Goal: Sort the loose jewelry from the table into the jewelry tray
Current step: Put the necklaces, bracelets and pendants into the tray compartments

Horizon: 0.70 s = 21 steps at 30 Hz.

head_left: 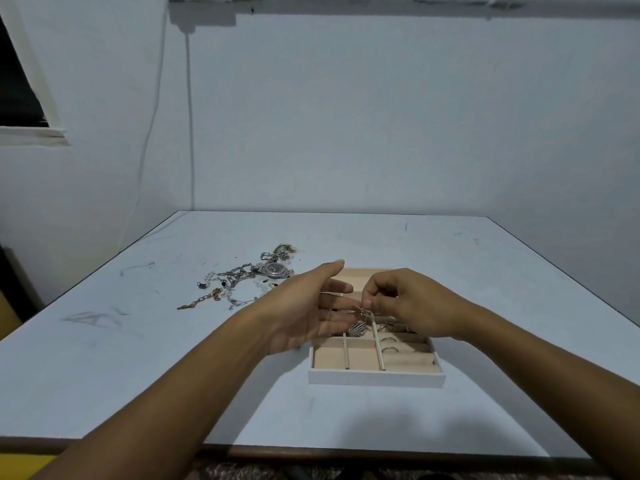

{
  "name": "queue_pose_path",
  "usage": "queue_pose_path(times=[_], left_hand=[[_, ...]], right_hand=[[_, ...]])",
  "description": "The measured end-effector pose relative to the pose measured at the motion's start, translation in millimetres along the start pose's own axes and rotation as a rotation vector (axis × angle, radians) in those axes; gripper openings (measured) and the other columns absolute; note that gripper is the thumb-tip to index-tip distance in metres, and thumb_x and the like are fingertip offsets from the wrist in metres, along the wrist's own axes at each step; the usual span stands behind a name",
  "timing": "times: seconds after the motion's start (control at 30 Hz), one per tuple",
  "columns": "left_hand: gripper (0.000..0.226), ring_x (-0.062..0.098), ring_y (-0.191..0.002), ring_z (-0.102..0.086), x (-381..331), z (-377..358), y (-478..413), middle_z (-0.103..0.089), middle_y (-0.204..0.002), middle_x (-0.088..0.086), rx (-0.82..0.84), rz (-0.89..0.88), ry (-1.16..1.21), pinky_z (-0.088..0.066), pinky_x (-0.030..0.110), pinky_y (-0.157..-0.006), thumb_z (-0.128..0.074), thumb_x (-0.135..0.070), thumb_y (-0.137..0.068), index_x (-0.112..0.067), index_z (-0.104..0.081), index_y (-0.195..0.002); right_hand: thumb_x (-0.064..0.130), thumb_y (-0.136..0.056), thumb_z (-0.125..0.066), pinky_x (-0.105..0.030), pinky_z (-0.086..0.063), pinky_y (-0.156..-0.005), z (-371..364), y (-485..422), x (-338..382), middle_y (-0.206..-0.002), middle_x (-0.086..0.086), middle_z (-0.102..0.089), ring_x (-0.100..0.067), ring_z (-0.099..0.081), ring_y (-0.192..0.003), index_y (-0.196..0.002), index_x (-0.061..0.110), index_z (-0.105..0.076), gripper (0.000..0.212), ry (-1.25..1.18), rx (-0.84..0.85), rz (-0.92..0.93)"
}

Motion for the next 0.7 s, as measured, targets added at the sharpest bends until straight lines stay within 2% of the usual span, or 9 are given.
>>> queue_pose_path(times=[0.13,0.27,0.4,0.6,0.7], left_hand=[[0.045,0.032,-0.095,-0.064,-5,5,1,-0.067,-0.106,0.019,-0.026,-0.033,-0.03,-0.049,0.041,-0.095,-0.055,-0.044,-0.092,-0.005,-0.059,-0.112],[0.046,0.034,-0.105,-0.066,-10,12,4,-0.067,-0.116,0.02,-0.052,-0.081,-0.06,-0.051,0.041,-0.097,-0.056,-0.043,-0.093,-0.004,-0.06,-0.116],[0.035,0.03,-0.098,-0.067,-24,34,16,-0.069,-0.113,0.017,-0.087,-0.207,-0.158,-0.054,0.039,-0.093,-0.057,-0.033,-0.094,-0.004,-0.062,-0.114],[0.021,0.028,-0.088,-0.069,-43,111,47,-0.071,-0.107,0.012,-0.286,-0.328,-0.26,-0.054,0.042,-0.091,-0.057,-0.019,-0.094,-0.008,-0.069,-0.107],[0.018,0.028,-0.089,-0.071,-46,140,59,-0.073,-0.103,0.008,-0.404,-0.359,-0.32,-0.055,0.042,-0.089,-0.055,-0.015,-0.095,-0.009,-0.068,-0.105]], right_hand=[[0.023,-0.092,-0.062,-0.014,-0.038,-0.057,1,2,-1,-0.073,0.005,-0.061,-0.004,-0.048,-0.06,-0.083,0.02,-0.067,0.011,0.086,-0.012,-0.003],[0.024,-0.088,-0.066,-0.01,-0.04,-0.056,2,2,-1,-0.078,0.003,-0.069,-0.003,-0.054,-0.062,-0.083,0.021,-0.069,0.006,0.094,-0.025,-0.005],[0.025,-0.087,-0.068,-0.007,-0.039,-0.055,2,-3,1,-0.078,0.006,-0.071,0.003,-0.054,-0.059,-0.082,0.023,-0.069,0.006,0.09,-0.035,0.002],[0.027,-0.086,-0.068,-0.019,-0.049,-0.067,-11,-23,16,-0.077,0.009,-0.07,-0.004,-0.061,-0.068,-0.086,0.026,-0.07,0.002,0.116,0.0,0.037],[0.024,-0.086,-0.068,-0.015,-0.047,-0.065,-23,-36,30,-0.077,0.011,-0.069,-0.001,-0.061,-0.068,-0.089,0.023,-0.07,0.004,0.147,0.012,0.075]])
Point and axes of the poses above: each hand's wrist, its own y-axis away from the middle knuckle, its own z-axis out of the back of the hand, x = y × z, the point moved 10 cm from there along -y, towards the middle knuckle
